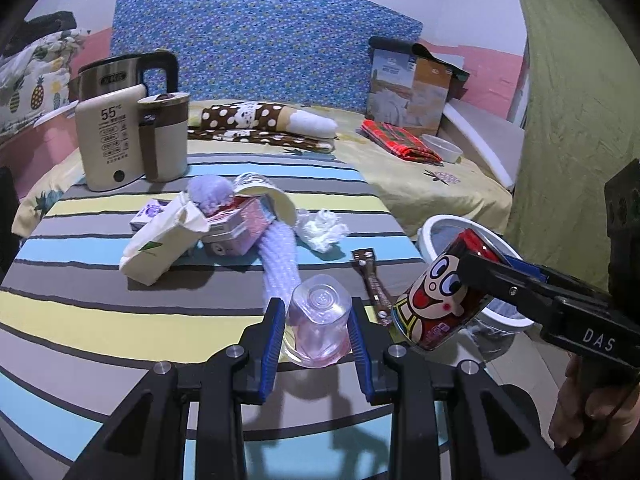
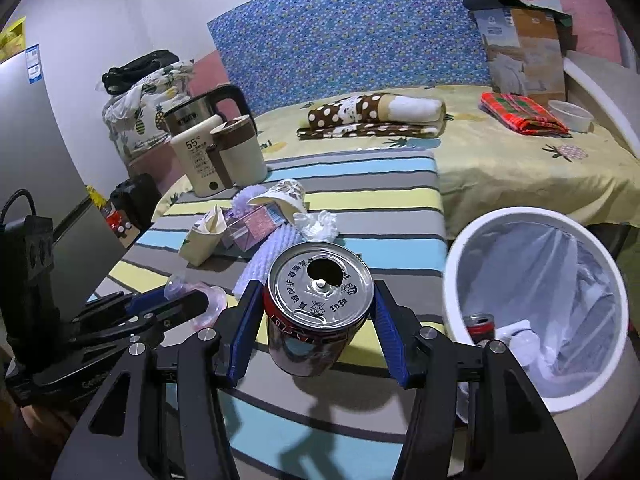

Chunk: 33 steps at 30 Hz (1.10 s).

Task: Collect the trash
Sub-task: 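Lift the red cartoon can with the right tool while the left tool grasps the clear plastic cup, then carry the can and cup over the wastebasket and open both tools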

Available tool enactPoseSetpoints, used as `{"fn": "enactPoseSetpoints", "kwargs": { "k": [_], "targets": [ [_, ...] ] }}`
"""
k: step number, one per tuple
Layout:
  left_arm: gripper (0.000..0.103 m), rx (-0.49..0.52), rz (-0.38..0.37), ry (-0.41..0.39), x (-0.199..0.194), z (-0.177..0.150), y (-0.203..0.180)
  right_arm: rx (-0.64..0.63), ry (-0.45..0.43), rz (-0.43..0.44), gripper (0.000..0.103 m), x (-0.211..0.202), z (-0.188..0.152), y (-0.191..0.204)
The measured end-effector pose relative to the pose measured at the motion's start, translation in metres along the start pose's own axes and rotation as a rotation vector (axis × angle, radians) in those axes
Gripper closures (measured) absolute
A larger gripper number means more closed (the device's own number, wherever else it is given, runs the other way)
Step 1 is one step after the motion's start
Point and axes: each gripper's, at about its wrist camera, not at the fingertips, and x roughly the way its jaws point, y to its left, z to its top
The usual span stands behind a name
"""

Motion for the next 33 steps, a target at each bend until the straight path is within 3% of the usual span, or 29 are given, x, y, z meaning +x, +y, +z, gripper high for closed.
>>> {"fn": "enactPoseSetpoints", "kwargs": {
  "k": [14,33],
  "targets": [
    [0.071,0.083,-0.083,0.013,0.01,0.008,-0.05,0.063,-0.033,-0.079,0.047,-0.027,-0.01,-0.037],
    [0.071,0.184,-0.245,0.012,0.047,0.034,-0.129,0.195,-0.107,-0.255,0.047,-0.06,-0.013,-0.111]
  ]
}}
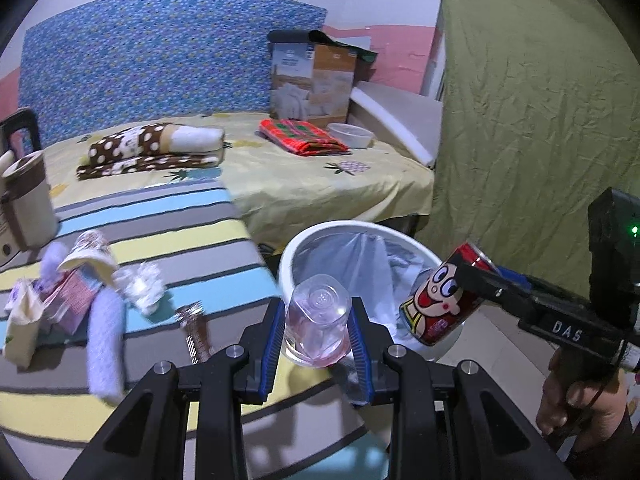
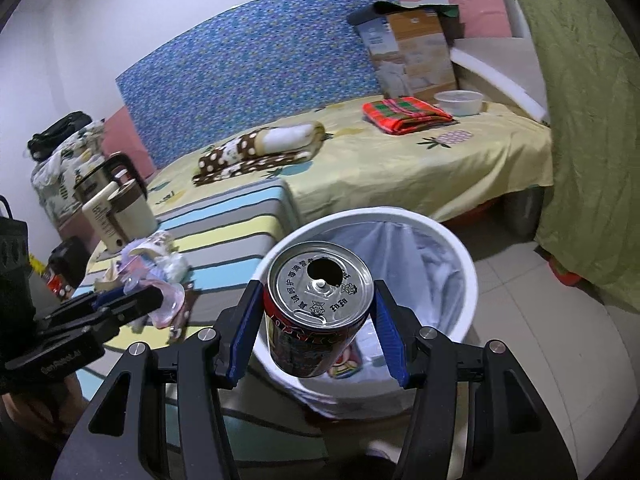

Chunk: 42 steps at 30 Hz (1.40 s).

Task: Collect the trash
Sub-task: 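Carry the can and cup over the wastebasket and open both tools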

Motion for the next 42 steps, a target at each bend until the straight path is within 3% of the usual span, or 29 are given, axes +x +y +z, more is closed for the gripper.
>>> {"fn": "enactPoseSetpoints", "kwargs": {
  "k": [13,25,31,35,42],
  "targets": [
    [0.071,0.029,-0.082,0.037,0.054,0.015,-0.022,0.042,0.02,-0.051,0.047,0.012,0.0,-0.031],
    [0.07,0.033,-0.113,0.123,0.1,0.007,-0.023,0.049,0.076,-0.094,0.047,0.026,-0.006,-0.048],
    [0.069,0.026,-0.097,0.156,0.107,0.0,-0.019,0.036,0.106,-0.143,0.047,0.031,-0.008,-0.051],
    [0.059,0.018,-0.092,0.151,0.106,-0.001,-0.019,0.041,0.104,-0.163,0.047,0.029,-0.01,-0.054],
    [0.059,0.01,-0.083,0.146,0.099,-0.004,-0.015,0.034,0.077,-0.177,0.047,0.02,-0.01,-0.054]
  ]
}}
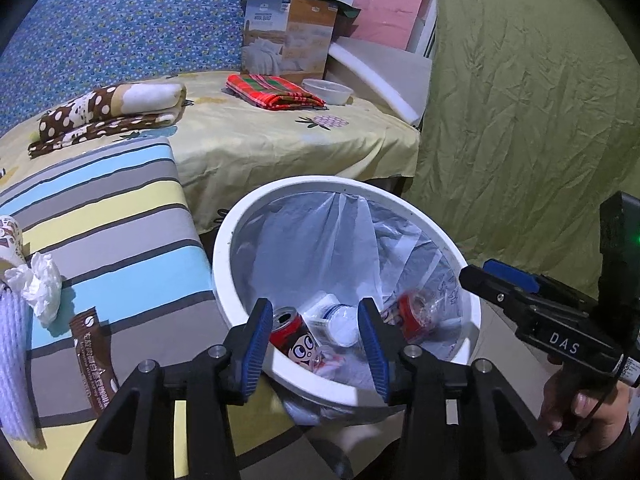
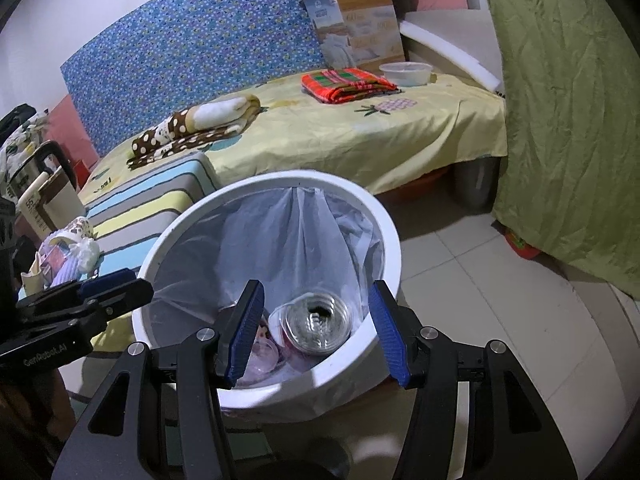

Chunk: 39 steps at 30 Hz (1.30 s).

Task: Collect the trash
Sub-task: 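Carry the can and cup over the wastebasket and open both tools, then return both tools to the table toward the brown snack wrapper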

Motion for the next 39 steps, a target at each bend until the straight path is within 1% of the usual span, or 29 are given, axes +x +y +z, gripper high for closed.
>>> {"fn": "enactPoseSetpoints", "kwargs": {
  "k": [8,15,26,30,39],
  "targets": [
    [0.059,-0.021,0.021,-0.03,-0.027,-0.009,0.006,-0.004,-0.013,0.015,0.047,-0.01,-0.001,0.008],
    [0.059,-0.028,0.052,-0.068,-0.059,-0.023,0.01,-0.027,-0.021,0.072,0.047,-0.022,-0.005,0.031],
    [0.059,-0.073,0.14,-0.146,-0.119,-0.044,0.027,-0.105,-0.025,0.192,0.047,-0.039,-0.018,0.079],
    [0.059,-0.093,0.171,-0.167,-0.137,-0.053,0.034,-0.137,-0.025,0.216,0.047,-0.042,-0.022,0.092],
    [0.059,-0.134,0.235,-0.186,-0.165,-0.072,0.046,-0.19,-0.012,0.27,0.047,-0.047,-0.031,0.119]
  ]
}}
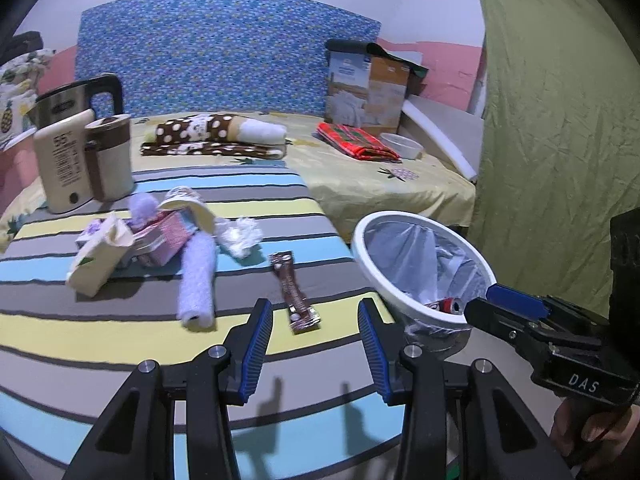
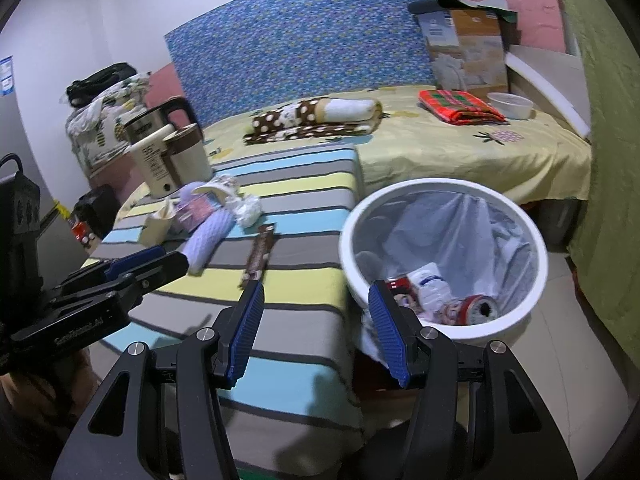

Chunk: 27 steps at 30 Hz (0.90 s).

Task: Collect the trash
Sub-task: 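Return both tools to the table toward the brown snack wrapper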

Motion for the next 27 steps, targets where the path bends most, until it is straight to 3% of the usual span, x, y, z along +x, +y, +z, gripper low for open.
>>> {"fn": "enactPoseSetpoints", "kwargs": {
  "k": [14,27],
  "targets": [
    [0.059,-0.014,0.069,-0.011,-0.018,-0.015,0.026,-0.01,0.036,0.082,0.047,0.011,-0.005,0.027],
    [0.059,-0.099,0.089,-0.008,-0.016,-0.015,0.067,-0.037,0.079,0.119,0.047,0.032,-0.001,0.05]
  ]
}}
